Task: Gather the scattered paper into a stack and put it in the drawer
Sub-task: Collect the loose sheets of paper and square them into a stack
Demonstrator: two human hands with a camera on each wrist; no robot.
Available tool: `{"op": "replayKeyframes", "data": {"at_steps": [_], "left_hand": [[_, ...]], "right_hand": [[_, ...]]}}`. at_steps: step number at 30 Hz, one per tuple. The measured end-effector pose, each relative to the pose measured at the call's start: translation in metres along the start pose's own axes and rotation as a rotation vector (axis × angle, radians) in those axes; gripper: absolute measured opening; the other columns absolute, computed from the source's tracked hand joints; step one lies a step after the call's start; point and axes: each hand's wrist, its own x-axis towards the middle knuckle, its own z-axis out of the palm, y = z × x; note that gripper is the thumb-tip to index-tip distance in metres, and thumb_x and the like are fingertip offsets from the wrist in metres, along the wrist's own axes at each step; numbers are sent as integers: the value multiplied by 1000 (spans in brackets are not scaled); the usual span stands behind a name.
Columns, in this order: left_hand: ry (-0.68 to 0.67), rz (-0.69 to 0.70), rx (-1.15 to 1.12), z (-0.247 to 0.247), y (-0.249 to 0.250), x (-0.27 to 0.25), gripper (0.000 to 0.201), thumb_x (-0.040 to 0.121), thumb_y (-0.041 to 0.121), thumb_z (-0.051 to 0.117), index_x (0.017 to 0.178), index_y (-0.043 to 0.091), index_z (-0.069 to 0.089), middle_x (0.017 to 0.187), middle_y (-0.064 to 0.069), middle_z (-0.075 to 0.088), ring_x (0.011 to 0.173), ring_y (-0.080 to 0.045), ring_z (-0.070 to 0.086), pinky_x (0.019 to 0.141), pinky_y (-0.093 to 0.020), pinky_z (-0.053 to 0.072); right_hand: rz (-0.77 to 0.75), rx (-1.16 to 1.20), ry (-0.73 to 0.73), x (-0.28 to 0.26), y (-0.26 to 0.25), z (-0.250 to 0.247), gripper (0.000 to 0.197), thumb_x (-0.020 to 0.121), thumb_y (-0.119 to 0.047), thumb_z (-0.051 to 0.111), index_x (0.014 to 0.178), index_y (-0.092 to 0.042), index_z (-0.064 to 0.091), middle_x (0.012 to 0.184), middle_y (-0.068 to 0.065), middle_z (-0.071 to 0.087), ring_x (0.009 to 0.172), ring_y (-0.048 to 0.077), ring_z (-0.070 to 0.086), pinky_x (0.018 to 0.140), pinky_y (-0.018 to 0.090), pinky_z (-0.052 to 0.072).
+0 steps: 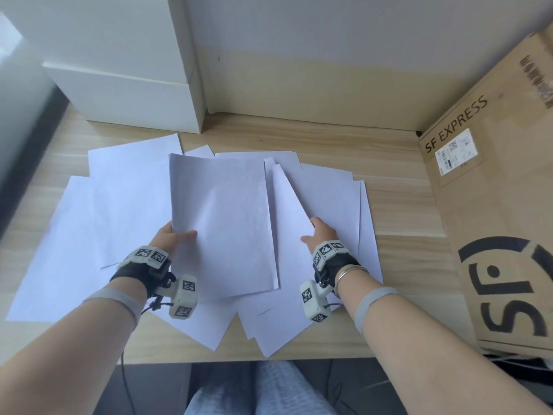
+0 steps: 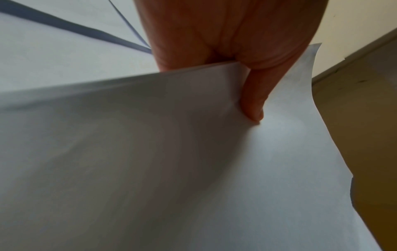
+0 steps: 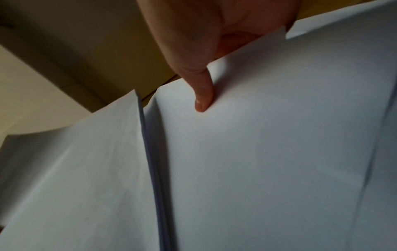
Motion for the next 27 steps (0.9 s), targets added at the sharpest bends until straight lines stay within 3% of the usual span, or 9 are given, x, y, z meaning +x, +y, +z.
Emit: {"op": "replayKeyframes", "data": {"at_steps": [5, 14, 18, 21, 22, 24, 27], "left_hand": [[10, -5, -5, -3, 1, 1, 30, 86, 3, 59, 113, 14, 54, 106, -14, 60, 101, -34, 54, 101, -60, 39], [15, -15, -22, -4, 5, 6, 40, 85, 1, 60, 124, 6, 52, 112, -17, 58, 102, -34, 55, 102, -61, 38], [27, -27, 4, 0, 8, 9, 41, 85, 1, 60, 125, 5, 51, 111, -19, 58, 100, -35, 55, 102, -61, 39], [29, -29, 45, 6, 10, 9, 41, 85, 2, 60, 125, 6, 51, 109, -17, 58, 99, -34, 55, 101, -59, 40], [31, -37, 54, 8, 12, 8, 41, 85, 3, 60, 125, 7, 51, 109, -17, 58, 98, -34, 55, 101, -58, 41], [21, -47, 64, 11, 14, 7, 44, 84, 4, 61, 127, 8, 50, 113, -20, 59, 99, -34, 56, 101, -58, 41], [29, -51, 64, 12, 14, 9, 45, 84, 4, 63, 127, 6, 49, 121, -23, 58, 99, -34, 56, 102, -58, 41]], "right_hand": [[-32, 81, 98, 6, 8, -30, 36, 90, -7, 53, 125, -6, 56, 125, 14, 61, 114, 30, 58, 93, 28, 44], [45, 310, 381, 9, 26, -77, 26, 86, -2, 52, 109, 3, 62, 112, 20, 67, 99, 32, 63, 83, 33, 48], [80, 443, 460, 9, 31, -93, 27, 87, 1, 49, 110, 3, 62, 110, 21, 67, 82, 17, 51, 66, 20, 37], [82, 532, 457, 12, 28, -96, 29, 87, 5, 46, 112, 12, 58, 93, 19, 61, 80, 17, 46, 37, 13, 33], [79, 543, 437, 12, 25, -93, 30, 87, 6, 46, 113, 12, 58, 92, 16, 59, 81, 17, 46, 32, 8, 31], [67, 521, 381, 14, 17, -83, 32, 87, 4, 48, 117, 8, 58, 105, 18, 64, 85, 18, 52, 41, 9, 37], [56, 422, 257, 15, 1, -60, 36, 89, -2, 50, 125, 0, 55, 125, 17, 61, 109, 28, 59, 79, 22, 43]]}}
